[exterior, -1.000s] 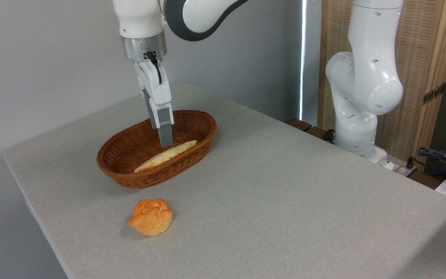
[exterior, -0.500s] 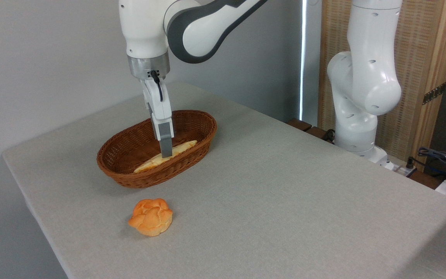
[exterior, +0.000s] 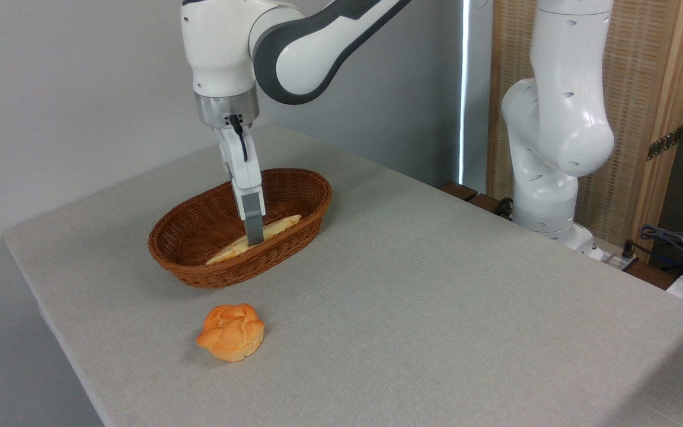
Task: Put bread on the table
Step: 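Close the gripper fingers on the long bread roll in the basket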
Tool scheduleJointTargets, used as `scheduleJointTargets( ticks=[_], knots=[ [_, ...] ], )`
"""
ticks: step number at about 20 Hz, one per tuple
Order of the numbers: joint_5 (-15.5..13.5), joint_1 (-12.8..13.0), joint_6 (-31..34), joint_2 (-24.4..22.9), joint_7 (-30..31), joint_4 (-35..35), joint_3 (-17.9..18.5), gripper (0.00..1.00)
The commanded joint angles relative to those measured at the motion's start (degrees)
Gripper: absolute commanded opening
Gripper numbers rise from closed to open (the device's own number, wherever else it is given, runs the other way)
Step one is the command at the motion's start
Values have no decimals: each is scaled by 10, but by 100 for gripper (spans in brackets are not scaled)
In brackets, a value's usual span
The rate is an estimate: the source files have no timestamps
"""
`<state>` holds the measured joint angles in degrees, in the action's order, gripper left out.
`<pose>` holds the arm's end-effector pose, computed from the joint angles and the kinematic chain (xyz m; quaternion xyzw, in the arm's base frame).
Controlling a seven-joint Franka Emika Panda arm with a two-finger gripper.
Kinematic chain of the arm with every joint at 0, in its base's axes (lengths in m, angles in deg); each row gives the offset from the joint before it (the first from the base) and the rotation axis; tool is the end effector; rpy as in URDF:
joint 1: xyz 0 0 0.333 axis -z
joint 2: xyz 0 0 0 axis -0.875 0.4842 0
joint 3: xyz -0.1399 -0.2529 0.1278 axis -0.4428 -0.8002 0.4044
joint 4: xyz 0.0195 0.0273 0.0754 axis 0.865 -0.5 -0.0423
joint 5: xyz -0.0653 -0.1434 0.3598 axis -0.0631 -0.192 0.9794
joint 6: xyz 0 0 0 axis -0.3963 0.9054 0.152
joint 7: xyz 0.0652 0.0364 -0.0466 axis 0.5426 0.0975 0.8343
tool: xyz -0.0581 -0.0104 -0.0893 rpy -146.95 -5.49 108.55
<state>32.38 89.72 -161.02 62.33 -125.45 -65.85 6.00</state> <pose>0.4840 -0.2326 0.4543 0.8437 -0.5345 0.0402 0.0295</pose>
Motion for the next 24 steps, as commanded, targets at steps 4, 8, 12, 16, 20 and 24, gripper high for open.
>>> scheduleJointTargets(
  ticks=[4,8,12,16,20,24],
  knots=[
    [-9,16,-16,6,1,-16,7,100],
    [-4,19,-17,10,1,-24,6,100],
    [-2,29,-32,21,3,-27,6,100],
    [-2,30,-51,22,4,-40,6,100],
    [-2,29,-52,22,3,-41,6,100],
    [-3,29,-51,22,4,-41,6,66]
  ],
)
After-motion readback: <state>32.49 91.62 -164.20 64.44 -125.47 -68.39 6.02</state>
